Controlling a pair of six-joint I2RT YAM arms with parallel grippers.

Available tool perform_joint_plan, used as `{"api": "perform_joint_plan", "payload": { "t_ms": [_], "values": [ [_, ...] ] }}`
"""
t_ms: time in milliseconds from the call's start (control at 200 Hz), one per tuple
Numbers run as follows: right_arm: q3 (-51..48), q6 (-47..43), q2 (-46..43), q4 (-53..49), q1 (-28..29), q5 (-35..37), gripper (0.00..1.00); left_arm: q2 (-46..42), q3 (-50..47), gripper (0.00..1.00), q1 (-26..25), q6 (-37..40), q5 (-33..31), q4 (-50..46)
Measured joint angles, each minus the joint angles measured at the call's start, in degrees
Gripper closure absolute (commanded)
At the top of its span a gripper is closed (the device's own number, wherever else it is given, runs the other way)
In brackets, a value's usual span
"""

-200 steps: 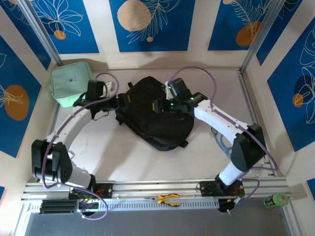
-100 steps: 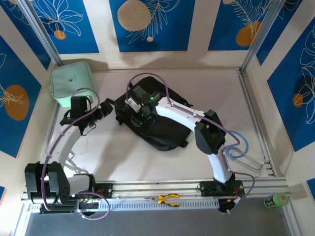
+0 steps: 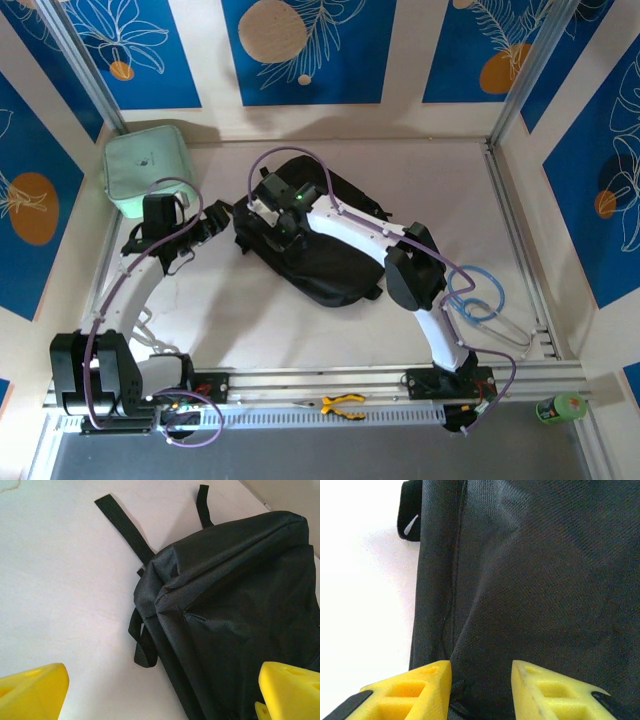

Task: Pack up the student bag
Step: Zip the student bag at the top-center of the table.

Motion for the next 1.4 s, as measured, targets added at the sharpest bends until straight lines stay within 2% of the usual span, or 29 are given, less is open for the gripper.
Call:
{"api": "perform_joint_plan", "payload": {
  "t_ms": [130,275,480,755,950,1195,1400],
  "values": [
    [0.0,0.0,0.02,-0.72,0.02,0.0,0.6,0.0,0.0,0.02,0.02,0.15,0.02,0.02],
    [0.0,0.26,0.17,-1.09,0.0,-0.02,0.56,0.02,0.0,0.02,0.04,0.15,0.07,0.04],
    [0.0,2.25,0.55,-1.4,0.0,0.07,0.56,0.02,0.0,0.02,0.04,0.15,0.37,0.46],
    [0.09,4.52,-0.55,-1.18,0.02,-1.51,0.44,0.02,0.0,0.01,0.04,0.15,0.44,0.48],
    [0.13,4.46,-0.87,-1.84,0.87,-2.64,0.44,0.02,0.0,0.01,0.04,0.15,0.44,0.5],
    [0.55,3.63,0.48,-2.29,2.08,-1.2,0.49,0.02,0.0,0.01,0.04,0.15,0.44,0.5],
    [0.55,2.8,1.95,-2.29,2.1,1.09,0.65,0.46,0.0,0.0,0.04,0.17,0.44,0.83]
  ]
}}
